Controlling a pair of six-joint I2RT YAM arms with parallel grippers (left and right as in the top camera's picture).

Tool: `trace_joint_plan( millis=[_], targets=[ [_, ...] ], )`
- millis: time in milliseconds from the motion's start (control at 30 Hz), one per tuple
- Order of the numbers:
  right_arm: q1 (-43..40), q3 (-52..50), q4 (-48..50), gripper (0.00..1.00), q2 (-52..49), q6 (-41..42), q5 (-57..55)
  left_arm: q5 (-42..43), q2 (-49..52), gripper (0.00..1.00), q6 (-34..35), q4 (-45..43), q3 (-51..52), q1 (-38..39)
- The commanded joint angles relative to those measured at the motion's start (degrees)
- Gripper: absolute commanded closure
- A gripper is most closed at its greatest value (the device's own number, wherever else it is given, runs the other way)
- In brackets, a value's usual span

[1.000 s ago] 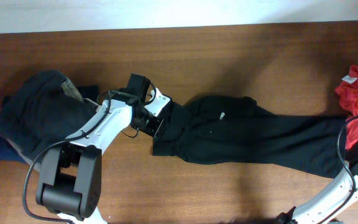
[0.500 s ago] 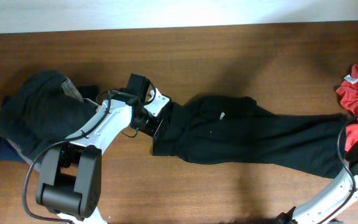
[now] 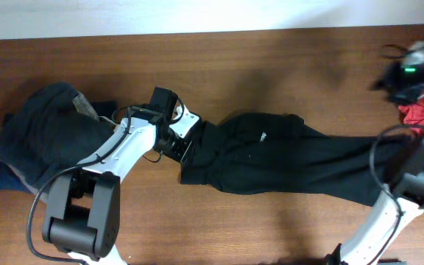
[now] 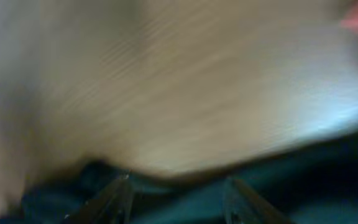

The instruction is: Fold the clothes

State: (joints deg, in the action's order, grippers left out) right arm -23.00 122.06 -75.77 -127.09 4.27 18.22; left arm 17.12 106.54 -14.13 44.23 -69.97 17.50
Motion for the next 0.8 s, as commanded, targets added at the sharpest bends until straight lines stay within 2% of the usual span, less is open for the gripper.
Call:
trace_joint_plan(
  millis=[0, 67, 167, 200, 300, 467, 600, 767],
  targets=[
    [8.0, -4.2, 2.1, 0.47, 1.1, -6.9, 5.8, -0.5, -1.0, 0.50, -0.3, 2.4, -3.9, -0.4],
    [12.2, -6.3, 4.0, 0.46, 1.1, -7.0, 5.5, -0.5, -1.9, 0.45, -0.3, 4.2, -6.0, -0.4],
    [17.7, -8.6, 6.4, 0.40, 1.0, -5.1, 2.1, -0.4, -2.7, 0.24, 0.8, 4.4, -8.1, -0.4],
    [19.0, -9.2, 7.2, 0.38, 1.0, -3.3, -0.4, -0.5, -2.7, 0.21, 0.8, 3.9, -8.3, -0.4],
    [21.8, -11.7, 10.0, 0.25, 1.0, -0.9, -7.8, -0.5, -2.5, 0.20, 0.8, 3.3, -8.3, -0.4],
    [23.0, -16.3, 10.4, 0.25, 0.9, -0.8, -14.4, -0.5, -2.5, 0.20, 0.8, 4.1, -8.3, -0.4],
    [22.6, -18.4, 9.2, 0.35, 0.9, -1.3, -13.1, -0.5, -2.5, 0.20, 0.8, 4.3, -8.3, -0.4],
    [22.9, -18.4, 4.5, 0.61, 1.0, -8.8, -1.6, -0.9, -2.5, 0.20, 0.7, 4.0, -8.3, -0.4]
  ],
)
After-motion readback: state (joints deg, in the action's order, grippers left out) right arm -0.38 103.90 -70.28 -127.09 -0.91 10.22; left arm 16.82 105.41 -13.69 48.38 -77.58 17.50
